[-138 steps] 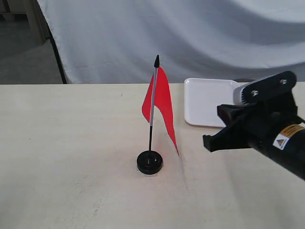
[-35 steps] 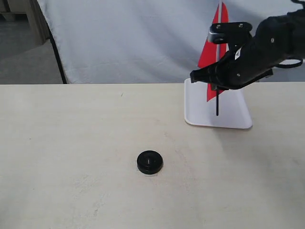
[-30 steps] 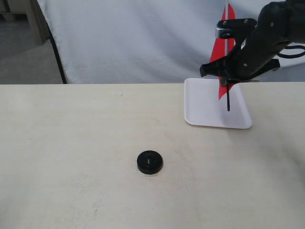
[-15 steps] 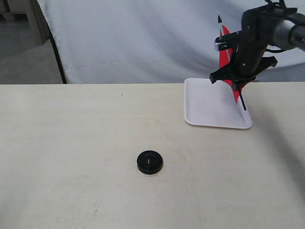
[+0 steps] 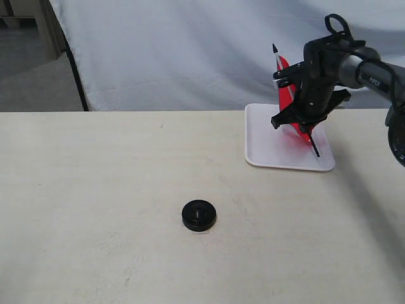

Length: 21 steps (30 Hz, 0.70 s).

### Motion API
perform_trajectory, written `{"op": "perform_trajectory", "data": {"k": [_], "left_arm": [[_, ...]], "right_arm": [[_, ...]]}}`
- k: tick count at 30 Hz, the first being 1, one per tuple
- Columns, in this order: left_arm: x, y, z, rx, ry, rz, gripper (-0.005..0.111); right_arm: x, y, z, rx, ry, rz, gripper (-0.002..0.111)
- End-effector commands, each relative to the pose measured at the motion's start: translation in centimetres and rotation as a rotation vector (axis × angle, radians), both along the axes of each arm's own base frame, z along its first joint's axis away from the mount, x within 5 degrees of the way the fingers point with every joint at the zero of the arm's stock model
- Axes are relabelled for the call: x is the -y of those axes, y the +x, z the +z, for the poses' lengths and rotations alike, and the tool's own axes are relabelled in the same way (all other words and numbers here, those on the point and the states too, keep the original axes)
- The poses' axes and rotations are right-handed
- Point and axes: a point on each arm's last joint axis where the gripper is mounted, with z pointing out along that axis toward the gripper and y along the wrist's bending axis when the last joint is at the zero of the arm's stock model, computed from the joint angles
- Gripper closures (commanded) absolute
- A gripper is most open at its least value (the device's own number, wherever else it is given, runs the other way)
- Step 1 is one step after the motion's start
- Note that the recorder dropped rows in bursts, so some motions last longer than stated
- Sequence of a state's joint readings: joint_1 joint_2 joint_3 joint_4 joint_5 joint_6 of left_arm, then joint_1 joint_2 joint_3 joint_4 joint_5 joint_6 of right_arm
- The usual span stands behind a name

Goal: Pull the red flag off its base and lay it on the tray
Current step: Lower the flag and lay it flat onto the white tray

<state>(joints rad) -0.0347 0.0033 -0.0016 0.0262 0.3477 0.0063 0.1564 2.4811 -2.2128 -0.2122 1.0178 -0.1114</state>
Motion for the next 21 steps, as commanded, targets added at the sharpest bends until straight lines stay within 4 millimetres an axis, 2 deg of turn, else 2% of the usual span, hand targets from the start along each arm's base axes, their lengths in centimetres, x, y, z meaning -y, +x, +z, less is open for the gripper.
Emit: {"op": "perform_trajectory", "data": {"k": [1,7,8,11,13,18,21], "left_arm": [[0.0,0.0,0.0,0.006,-0.004,0.004,0.107],[0.0,0.0,0.0,0.006,-0.004,0.004,0.107],[0.0,0.0,0.0,0.006,-0.004,0.004,0.107],[0.0,0.0,0.0,0.006,-0.004,0.004,0.107],[0.0,0.0,0.0,0.006,-0.004,0.004,0.107],[0.0,0.0,0.0,0.006,-0.004,0.004,0.107],[0.0,0.0,0.0,0.006,-0.004,0.004,0.107]], "right_arm": [[-0.1,-0.1,-0.9,-0.036,-0.037,0.036,0.108],[0.0,-0.1,-1.8,-0.062,-0.059,0.049,0.108],[0.0,-0.1,-1.9,-0.066,-0.061,0.051,0.101],[0.0,-0.1,-1.8,-0.06,-0.058,0.048,0.067],[0.0,0.0,-1.8,-0.057,-0.057,0.047,0.055],[0.0,-0.2,-1.0,-0.054,-0.04,0.025,0.055],[-0.1,-1.0,1.5,-0.066,-0.001,-0.037,0.056]]}}
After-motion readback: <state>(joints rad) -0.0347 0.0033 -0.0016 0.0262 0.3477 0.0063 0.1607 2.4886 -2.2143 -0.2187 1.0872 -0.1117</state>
